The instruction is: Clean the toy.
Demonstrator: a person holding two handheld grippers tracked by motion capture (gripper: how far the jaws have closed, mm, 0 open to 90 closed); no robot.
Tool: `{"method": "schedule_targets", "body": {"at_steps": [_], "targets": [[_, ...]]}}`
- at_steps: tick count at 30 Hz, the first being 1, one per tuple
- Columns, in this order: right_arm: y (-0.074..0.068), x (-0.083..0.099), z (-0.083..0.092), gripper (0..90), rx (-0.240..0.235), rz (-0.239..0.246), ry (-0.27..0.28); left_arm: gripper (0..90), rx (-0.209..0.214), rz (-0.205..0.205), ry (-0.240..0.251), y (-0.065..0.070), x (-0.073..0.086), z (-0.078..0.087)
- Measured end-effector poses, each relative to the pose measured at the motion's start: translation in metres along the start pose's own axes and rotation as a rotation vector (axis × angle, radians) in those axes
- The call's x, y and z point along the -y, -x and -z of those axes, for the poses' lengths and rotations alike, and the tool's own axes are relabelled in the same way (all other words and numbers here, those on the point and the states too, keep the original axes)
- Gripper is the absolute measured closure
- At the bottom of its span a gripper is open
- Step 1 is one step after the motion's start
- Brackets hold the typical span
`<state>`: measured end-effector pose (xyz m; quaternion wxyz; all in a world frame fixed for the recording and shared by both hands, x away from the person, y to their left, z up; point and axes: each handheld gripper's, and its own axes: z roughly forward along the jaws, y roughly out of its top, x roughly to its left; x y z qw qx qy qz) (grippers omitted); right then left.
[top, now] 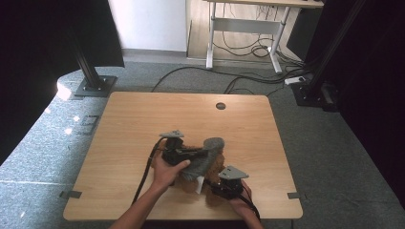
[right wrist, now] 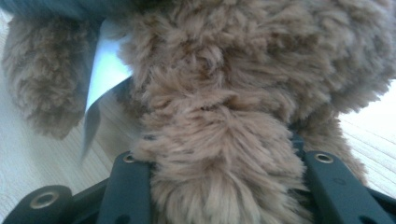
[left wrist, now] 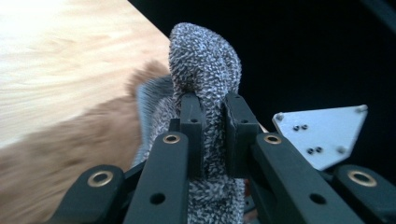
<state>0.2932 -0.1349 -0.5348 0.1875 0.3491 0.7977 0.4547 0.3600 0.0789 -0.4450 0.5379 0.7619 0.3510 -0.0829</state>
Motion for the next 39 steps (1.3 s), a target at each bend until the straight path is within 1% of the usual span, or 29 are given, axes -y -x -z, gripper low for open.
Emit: {"method": "schedule_targets", "body": {"at_steps": [1, 2, 3, 4, 6, 12, 16, 17, 18, 19, 21, 25, 27, 29, 30, 31, 32, 33, 34, 35, 37, 39], "targets": [[0.000, 0.000, 0.000, 54.0, 0.001, -0.003, -0.001, 79.7, -0.018, -0.012, -0.011, 0.001, 0.000, -0.005], [0.000, 0.000, 0.000, 54.0, 0.002, -0.002, -0.003, 79.8, -0.018, -0.012, -0.011, 0.001, 0.000, -0.005], [-0.001, 0.000, -0.001, 54.0, 0.002, -0.005, -0.007, 79.9, -0.058, -0.032, -0.033, 0.001, 0.001, -0.011], [-0.001, 0.000, -0.001, 54.0, 0.002, 0.000, -0.009, 80.0, -0.069, -0.037, -0.038, -0.001, 0.001, -0.011], [-0.002, 0.000, -0.001, 54.2, 0.002, 0.005, -0.011, 80.1, -0.075, -0.020, -0.033, -0.007, 0.001, -0.007], [-0.003, 0.000, 0.000, 54.6, -0.002, 0.023, -0.016, 80.0, -0.142, 0.015, -0.011, -0.027, 0.003, 0.015], [-0.002, 0.001, 0.000, 54.8, -0.009, 0.031, -0.016, 79.9, -0.193, 0.059, 0.005, -0.048, 0.010, 0.034], [-0.002, 0.001, 0.000, 54.9, -0.012, 0.033, -0.017, 79.9, -0.193, 0.059, 0.005, -0.048, 0.010, 0.034], [-0.002, 0.001, 0.000, 54.9, -0.012, 0.033, -0.017, 79.9, -0.214, 0.066, 0.010, -0.054, 0.012, 0.041], [-0.002, 0.002, 0.001, 55.1, -0.018, 0.030, -0.019, 79.8, -0.235, 0.066, 0.012, -0.061, 0.016, 0.051], [-0.003, 0.003, 0.002, 55.2, -0.031, 0.031, -0.018, 79.8, -0.207, 0.095, 0.028, -0.066, 0.022, 0.061], [-0.008, 0.004, 0.004, 54.7, -0.047, 0.052, -0.024, 79.8, -0.173, 0.105, 0.053, -0.067, 0.035, 0.074], [-0.010, 0.004, 0.006, 50.5, -0.054, 0.065, -0.026, 79.8, -0.157, 0.109, 0.071, -0.067, 0.042, 0.077], [-0.011, 0.005, 0.010, 41.4, -0.075, 0.070, -0.013, 79.9, -0.143, 0.117, 0.097, -0.067, 0.050, 0.080], [-0.009, 0.004, 0.012, 36.7, -0.098, 0.059, -0.012, 80.0, -0.137, 0.115, 0.108, -0.067, 0.055, 0.082], [-0.007, 0.002, 0.015, 33.5, -0.126, 0.037, -0.013, 80.0, -0.134, 0.115, 0.119, -0.066, 0.060, 0.084], [-0.004, 0.001, 0.017, 31.4, -0.159, 0.018, -0.007, 80.1, -0.128, 0.117, 0.126, -0.066, 0.064, 0.087], [-0.001, -0.001, 0.020, 29.3, -0.185, 0.000, -0.001, 80.1, -0.128, 0.117, 0.126, -0.066, 0.064, 0.087], [0.001, -0.002, 0.022, 27.7, -0.206, -0.017, 0.006, 80.2, -0.117, 0.123, 0.138, -0.066, 0.070, 0.092], [0.002, -0.004, 0.023, 26.0, -0.222, -0.034, 0.007, 80.2, -0.117, 0.123, 0.138, -0.066, 0.070, 0.092], [0.002, -0.006, 0.023, 23.5, -0.247, -0.055, 0.012, 80.3, -0.112, 0.121, 0.141, -0.065, 0.076, 0.096], [0.001, -0.009, 0.024, 22.2, -0.257, -0.064, 0.017, 80.3, -0.105, 0.122, 0.142, -0.064, 0.079, 0.098]]}}
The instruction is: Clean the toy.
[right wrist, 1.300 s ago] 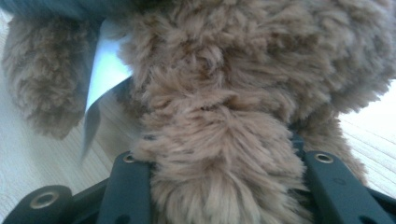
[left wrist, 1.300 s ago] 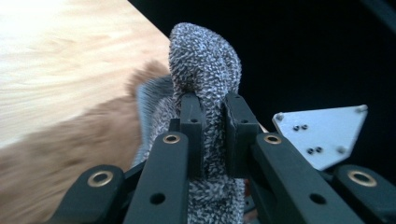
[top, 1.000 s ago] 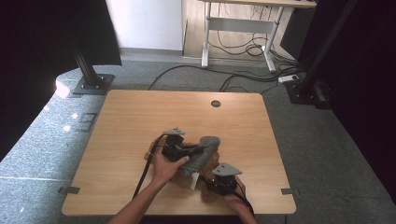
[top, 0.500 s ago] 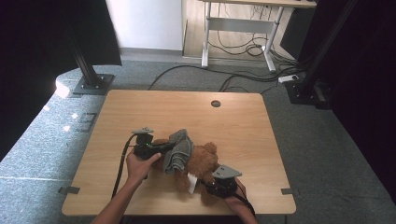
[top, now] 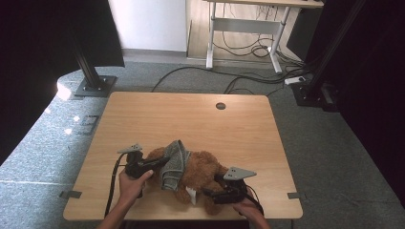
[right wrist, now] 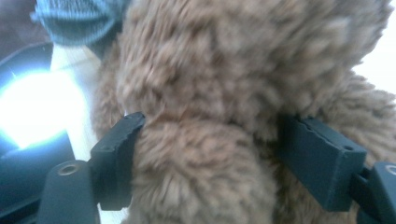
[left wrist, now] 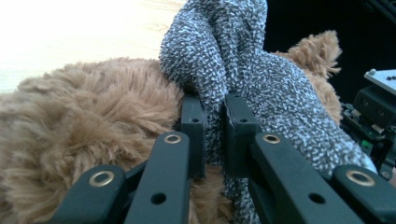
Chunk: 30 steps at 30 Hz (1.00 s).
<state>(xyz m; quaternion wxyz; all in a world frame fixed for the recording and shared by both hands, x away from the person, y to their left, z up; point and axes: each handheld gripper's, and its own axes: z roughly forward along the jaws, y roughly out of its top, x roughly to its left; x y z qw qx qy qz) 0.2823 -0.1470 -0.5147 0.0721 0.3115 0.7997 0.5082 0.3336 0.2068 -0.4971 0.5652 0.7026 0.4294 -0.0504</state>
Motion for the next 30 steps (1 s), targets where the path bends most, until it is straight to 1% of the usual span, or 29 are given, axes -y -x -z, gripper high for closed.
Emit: {"method": "schedule_targets", "body": {"at_steps": [1, 2, 4, 5, 6, 7, 9, 11, 12, 14, 16, 17, 21, 23, 24, 25, 27, 30], "targets": [[0.000, -0.001, 0.001, 22.2, -0.002, -0.008, 0.008, 80.3, 0.001, -0.003, -0.003, 0.001, 0.001, 0.001], [0.000, -0.002, 0.001, 22.2, -0.013, -0.027, 0.017, 80.3, 0.003, -0.007, -0.004, 0.002, 0.002, 0.001], [0.000, -0.002, 0.000, 21.9, -0.047, -0.067, 0.028, 80.4, 0.008, -0.008, -0.005, 0.004, 0.006, 0.002], [-0.002, -0.002, -0.004, 20.9, -0.041, -0.065, 0.021, 80.4, 0.010, -0.010, -0.007, 0.005, 0.007, 0.003], [-0.005, -0.002, -0.010, 19.4, -0.027, -0.056, 0.004, 80.4, 0.008, -0.015, -0.009, 0.006, 0.009, 0.003], [-0.009, -0.002, -0.017, 19.8, -0.002, -0.037, -0.019, 80.4, 0.005, -0.017, -0.008, 0.006, 0.010, 0.004], [-0.017, 0.000, -0.030, 27.2, 0.067, 0.008, -0.065, 80.5, -0.002, -0.022, -0.011, 0.007, 0.013, 0.006], [-0.022, 0.002, -0.040, 37.4, 0.126, 0.041, -0.103, 80.6, -0.011, -0.031, -0.018, 0.007, 0.016, 0.009], [-0.024, 0.003, -0.043, 40.4, 0.145, 0.062, -0.115, 80.6, -0.015, -0.037, -0.017, 0.007, 0.018, 0.010], [-0.024, 0.001, -0.045, 43.4, 0.175, 0.087, -0.122, 80.6, -0.012, -0.032, -0.020, 0.006, 0.020, 0.010], [-0.020, -0.001, -0.046, 44.5, 0.198, 0.093, -0.120, 80.6, -0.013, -0.026, -0.022, 0.005, 0.018, 0.007], [-0.016, -0.001, -0.046, 44.7, 0.202, 0.088, -0.113, 80.6, -0.019, -0.032, -0.025, 0.005, 0.016, 0.004], [0.003, -0.004, -0.045, 45.4, 0.235, 0.060, -0.100, 80.7, -0.043, -0.046, -0.037, 0.006, 0.005, -0.014], [0.011, -0.003, -0.044, 45.7, 0.240, 0.039, -0.089, 80.7, -0.048, -0.045, -0.040, 0.008, 0.000, -0.020], [0.014, -0.002, -0.043, 46.0, 0.239, 0.036, -0.080, 80.6, -0.047, -0.042, -0.037, 0.010, -0.003, -0.022], [0.015, -0.001, -0.042, 46.4, 0.232, 0.035, -0.072, 80.6, -0.041, -0.045, -0.034, 0.013, -0.006, -0.023], [0.013, 0.000, -0.041, 47.2, 0.230, 0.048, -0.059, 80.5, -0.001, -0.050, -0.027, 0.022, -0.010, -0.024], [0.008, 0.000, -0.042, 47.4, 0.240, 0.073, -0.055, 80.4, 0.062, -0.074, -0.029, 0.042, -0.018, -0.032]]}}
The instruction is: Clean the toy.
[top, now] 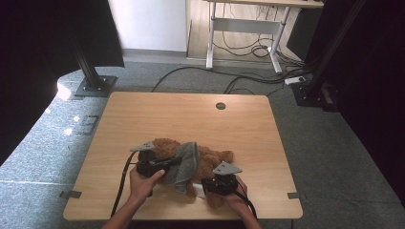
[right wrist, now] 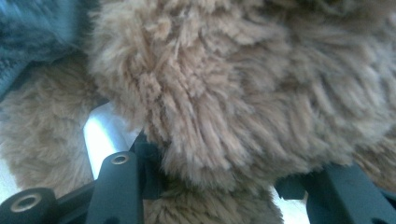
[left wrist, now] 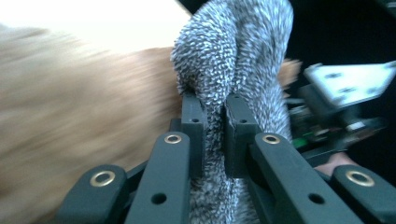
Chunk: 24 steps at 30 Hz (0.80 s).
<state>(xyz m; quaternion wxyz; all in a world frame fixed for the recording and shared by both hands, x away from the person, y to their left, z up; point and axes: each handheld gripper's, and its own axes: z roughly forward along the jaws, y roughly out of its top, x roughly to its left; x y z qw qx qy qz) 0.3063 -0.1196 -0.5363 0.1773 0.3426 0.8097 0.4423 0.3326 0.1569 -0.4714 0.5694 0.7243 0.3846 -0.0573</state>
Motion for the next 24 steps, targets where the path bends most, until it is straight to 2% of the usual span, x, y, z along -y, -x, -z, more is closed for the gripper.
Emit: {"method": "schedule_targets", "body": {"at_steps": [3, 6, 9, 11, 14, 16, 20, 23, 24], "targets": [[-0.005, -0.001, -0.001, 47.5, 0.010, 0.016, 0.001, 80.1, 0.027, -0.056, -0.029, 0.024, -0.011, -0.019], [-0.008, -0.001, -0.001, 47.4, 0.020, 0.032, 0.002, 79.8, 0.052, -0.072, -0.060, 0.040, -0.018, -0.044], [-0.007, 0.001, -0.001, 47.5, 0.016, 0.027, 0.005, 79.6, 0.015, -0.098, -0.110, 0.045, -0.016, -0.066], [-0.007, 0.002, -0.001, 48.0, 0.014, 0.026, -0.003, 79.7, 0.003, -0.093, -0.115, 0.040, -0.014, -0.069], [-0.007, 0.003, -0.001, 48.2, 0.013, 0.031, -0.002, 79.6, 0.001, -0.057, -0.099, 0.027, -0.012, -0.061], [-0.006, 0.004, -0.001, 48.3, 0.006, 0.030, 0.002, 79.3, -0.018, -0.038, -0.086, 0.018, -0.012, -0.049], [-0.004, 0.005, -0.001, 48.7, -0.005, 0.023, 0.003, 79.0, -0.095, -0.010, -0.063, -0.006, -0.015, -0.020], [-0.004, 0.005, 0.000, 48.8, -0.010, 0.021, 0.002, 78.9, -0.168, 0.001, -0.048, -0.027, -0.017, 0.003], [-0.004, 0.006, 0.000, 48.7, -0.014, 0.021, 0.004, 79.0, -0.170, 0.018, -0.039, -0.034, -0.016, 0.011]]}}
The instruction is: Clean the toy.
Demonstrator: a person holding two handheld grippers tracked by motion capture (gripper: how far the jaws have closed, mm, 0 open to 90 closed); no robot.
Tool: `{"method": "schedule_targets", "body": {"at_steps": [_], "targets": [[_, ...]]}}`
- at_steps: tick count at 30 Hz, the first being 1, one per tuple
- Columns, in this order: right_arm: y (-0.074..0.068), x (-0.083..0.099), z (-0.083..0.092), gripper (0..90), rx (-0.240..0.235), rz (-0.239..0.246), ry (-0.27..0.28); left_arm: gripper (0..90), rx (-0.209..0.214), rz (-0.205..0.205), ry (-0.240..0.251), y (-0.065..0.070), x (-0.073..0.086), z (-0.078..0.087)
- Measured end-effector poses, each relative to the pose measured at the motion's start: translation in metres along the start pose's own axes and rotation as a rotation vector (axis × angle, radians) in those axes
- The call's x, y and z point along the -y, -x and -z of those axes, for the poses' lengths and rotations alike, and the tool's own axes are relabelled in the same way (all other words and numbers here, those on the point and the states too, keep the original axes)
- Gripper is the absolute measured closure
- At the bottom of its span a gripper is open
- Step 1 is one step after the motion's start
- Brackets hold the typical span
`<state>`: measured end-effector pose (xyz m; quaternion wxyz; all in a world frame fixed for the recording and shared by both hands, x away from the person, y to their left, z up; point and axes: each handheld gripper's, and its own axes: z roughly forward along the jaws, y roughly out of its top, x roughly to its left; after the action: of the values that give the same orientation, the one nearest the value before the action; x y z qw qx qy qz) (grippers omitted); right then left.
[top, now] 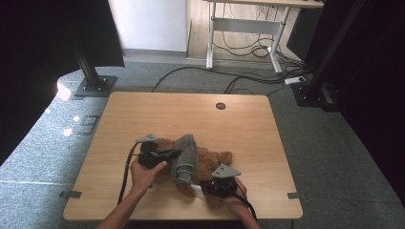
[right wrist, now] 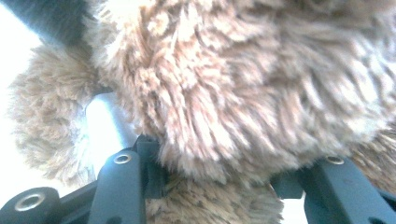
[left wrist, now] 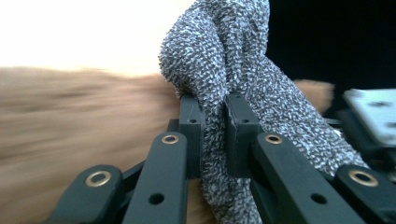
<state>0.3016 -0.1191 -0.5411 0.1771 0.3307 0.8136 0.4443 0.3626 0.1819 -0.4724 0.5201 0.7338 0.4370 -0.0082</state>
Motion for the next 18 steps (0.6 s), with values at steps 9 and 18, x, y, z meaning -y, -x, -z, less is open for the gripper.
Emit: {"method": "schedule_targets", "body": {"at_steps": [9, 18], "targets": [[-0.002, 0.001, -0.001, 49.9, -0.019, -0.002, -0.002, 79.1, 0.022, 0.086, 0.069, -0.029, 0.005, 0.035], [-0.001, 0.002, -0.001, 50.6, -0.026, -0.005, -0.004, 79.1, -0.055, 0.109, 0.099, -0.050, 0.015, 0.060]]}}
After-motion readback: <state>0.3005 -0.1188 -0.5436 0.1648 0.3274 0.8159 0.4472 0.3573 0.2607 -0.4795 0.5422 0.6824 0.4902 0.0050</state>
